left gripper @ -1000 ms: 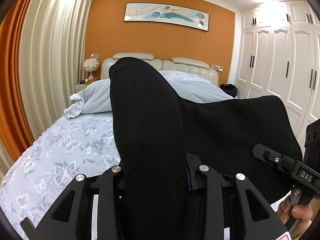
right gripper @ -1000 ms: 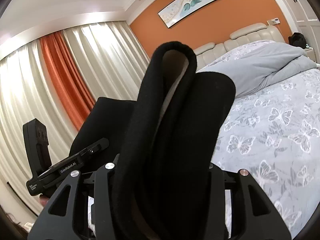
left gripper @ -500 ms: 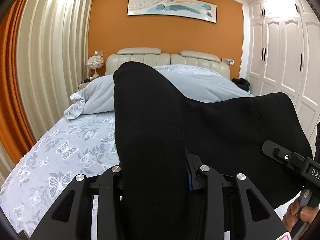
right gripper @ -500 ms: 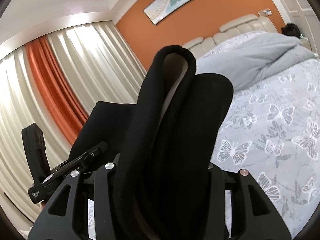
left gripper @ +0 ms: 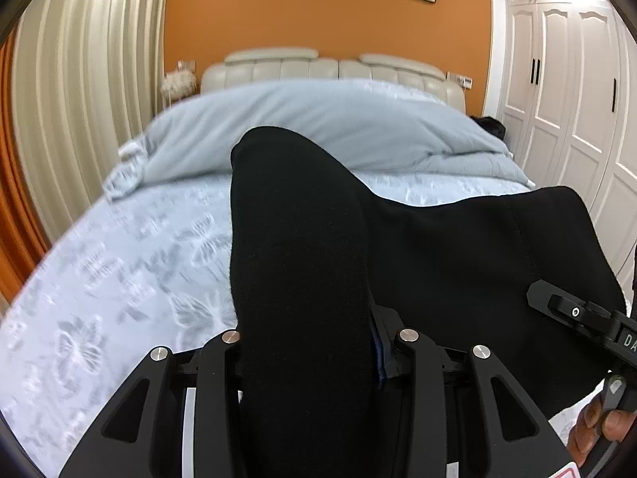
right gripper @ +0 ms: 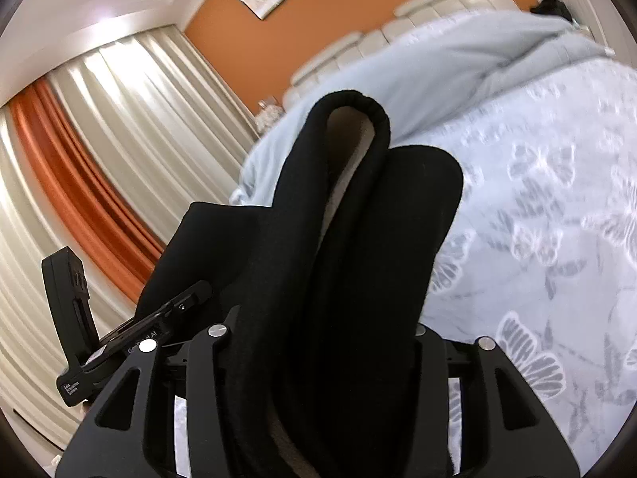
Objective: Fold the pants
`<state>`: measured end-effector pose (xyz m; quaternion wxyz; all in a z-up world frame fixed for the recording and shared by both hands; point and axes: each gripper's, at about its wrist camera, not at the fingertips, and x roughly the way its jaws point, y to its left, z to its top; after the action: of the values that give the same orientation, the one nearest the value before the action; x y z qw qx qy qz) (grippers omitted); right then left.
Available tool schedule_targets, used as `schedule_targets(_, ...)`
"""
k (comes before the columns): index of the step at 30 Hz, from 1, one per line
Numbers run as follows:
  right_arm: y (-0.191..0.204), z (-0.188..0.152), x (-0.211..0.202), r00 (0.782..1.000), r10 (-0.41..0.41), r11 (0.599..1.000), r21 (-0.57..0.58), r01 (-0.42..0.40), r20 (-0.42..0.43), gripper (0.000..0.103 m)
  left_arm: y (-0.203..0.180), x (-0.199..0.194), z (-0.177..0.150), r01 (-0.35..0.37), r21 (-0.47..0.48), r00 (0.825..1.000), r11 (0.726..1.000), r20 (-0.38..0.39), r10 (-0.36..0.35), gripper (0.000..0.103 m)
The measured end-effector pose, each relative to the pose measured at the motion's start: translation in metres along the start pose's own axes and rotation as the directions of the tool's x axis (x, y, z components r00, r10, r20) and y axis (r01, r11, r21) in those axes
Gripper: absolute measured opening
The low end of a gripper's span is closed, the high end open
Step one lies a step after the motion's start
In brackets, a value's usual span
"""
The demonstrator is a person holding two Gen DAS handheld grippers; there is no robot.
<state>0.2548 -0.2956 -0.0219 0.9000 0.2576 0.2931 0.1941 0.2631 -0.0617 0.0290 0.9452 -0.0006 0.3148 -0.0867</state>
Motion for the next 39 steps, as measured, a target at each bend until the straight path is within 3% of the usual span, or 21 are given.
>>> schedule_targets(2, -0.024, -0.009, 0.017, 1.0, -0.019, 1.0, 0.021, 0.02, -0.024, 0.049, 0.004, 0.027, -0.011, 0.011, -0.02, 0.999, 1.0, -0.043, -0.012, 0.037)
schedule_targets(5, -0.071, -0.025, 0.043, 0.983, -0.143, 0.987, 0.054, 0.15, -0.116, 0.056, 0.016, 0.076, -0.037, -0.015, -0.049, 0.991, 0.999, -0.131, 0.009, 0.044)
schedule_targets(6, -0.094, -0.031, 0.042, 0.965, -0.223, 0.967, 0.091, 0.237, -0.141, 0.056, 0.021, 0.092, -0.047, -0.025, -0.052, 0.984, 0.998, -0.18, 0.015, 0.046)
schedule_targets(8, -0.114, -0.032, 0.021, 0.964, -0.25, 0.952, 0.159, 0.262, -0.093, 0.056, 0.044, 0.113, -0.066, -0.114, -0.087, 0.961, 0.99, -0.264, 0.088, 0.046)
schedule_targets(9, -0.118, -0.029, 0.005, 0.965, -0.259, 0.946, 0.191, 0.263, -0.047, 0.056, 0.059, 0.106, -0.07, -0.082, -0.135, 0.971, 0.987, -0.235, 0.049, 0.046)
schedule_targets(10, -0.112, -0.022, -0.015, 0.963, -0.271, 0.948, 0.178, 0.264, 0.014, 0.056, 0.068, 0.092, -0.067, -0.08, -0.166, 0.98, 0.983, -0.193, 0.048, 0.046)
schedule_targets(13, -0.063, -0.003, -0.018, 0.982, -0.187, 0.982, 0.043, 0.186, 0.019, 0.054, 0.07, 0.042, -0.043, -0.124, -0.146, 0.992, 0.982, -0.029, 0.121, 0.045)
schedule_targets(15, -0.021, 0.001, -0.001, 0.996, -0.087, 0.995, -0.046, 0.087, 0.001, 0.054, 0.055, 0.03, -0.026, -0.098, -0.122, 0.995, 0.988, -0.012, 0.097, 0.068)
schedule_targets(17, 0.002, -0.004, 0.023, 0.997, -0.067, 0.992, -0.109, 0.061, -0.047, 0.054, 0.035, 0.04, -0.018, -0.048, -0.11, 0.998, 0.993, -0.041, 0.043, 0.076)
schedule_targets(18, 0.006, -0.01, 0.048, 0.988, -0.12, 0.982, -0.158, 0.104, -0.093, 0.054, 0.029, 0.05, -0.02, -0.043, -0.102, 0.997, 0.994, -0.066, 0.036, 0.076)
schedule_targets(20, -0.018, -0.023, 0.084, 0.943, -0.274, 0.95, -0.203, 0.235, -0.189, 0.053, 0.021, 0.086, -0.033, -0.065, -0.064, 0.985, 0.996, -0.161, 0.054, 0.076)
schedule_targets(21, -0.038, -0.031, 0.095, 0.924, -0.309, 0.944, -0.191, 0.268, -0.228, 0.043, 0.02, 0.115, -0.049, -0.111, -0.033, 0.964, 0.993, -0.248, 0.099, 0.076)
schedule_targets(22, -0.048, -0.032, 0.084, 0.946, -0.269, 0.956, -0.169, 0.24, -0.182, 0.037, 0.023, 0.132, -0.065, -0.158, -0.024, 0.941, 0.987, -0.305, 0.143, 0.077)
schedule_targets(23, -0.048, -0.029, 0.077, 0.946, -0.267, 0.959, -0.148, 0.242, -0.181, 0.038, 0.028, 0.134, -0.075, -0.126, -0.054, 0.948, 0.991, -0.302, 0.104, 0.077)
schedule_targets(24, -0.045, -0.025, 0.066, 0.939, -0.292, 0.954, -0.126, 0.273, -0.184, 0.042, 0.037, 0.12, -0.079, -0.102, -0.119, 0.965, 0.988, -0.251, 0.069, 0.076)
schedule_targets(25, -0.036, -0.022, 0.049, 0.927, -0.331, 0.942, -0.117, 0.314, -0.178, 0.053, 0.04, 0.11, -0.077, -0.113, -0.138, 0.965, 0.984, -0.25, 0.076, 0.075)
schedule_targets(26, -0.027, -0.02, 0.032, 0.927, -0.335, 0.94, -0.121, 0.318, -0.165, 0.057, 0.042, 0.095, -0.075, -0.119, -0.141, 0.966, 0.983, -0.245, 0.082, 0.073)
schedule_targets(28, -0.004, -0.02, -0.003, 0.936, -0.334, 0.937, -0.145, 0.317, -0.114, 0.076, 0.039, 0.06, -0.069, -0.105, -0.122, 0.98, 0.987, -0.184, 0.081, 0.074)
schedule_targets(31, 0.029, -0.03, -0.055, 0.929, -0.369, 0.917, -0.177, 0.357, -0.041, 0.09, 0.025, 0.004, -0.063, -0.149, -0.037, 0.984, 0.988, -0.099, 0.145, 0.082)
schedule_targets(34, 0.051, -0.048, -0.086, 0.915, -0.404, 0.898, -0.194, 0.396, -0.006, 0.096, 0.012, -0.055, -0.072, -0.157, 0.008, 0.987, 0.988, -0.044, 0.157, 0.086)
schedule_targets(39, 0.057, -0.096, -0.123, 0.923, -0.385, 0.907, -0.174, 0.383, 0.025, 0.098, 0.023, -0.118, -0.116, -0.094, -0.034, 0.995, 0.995, -0.036, 0.093, 0.087)
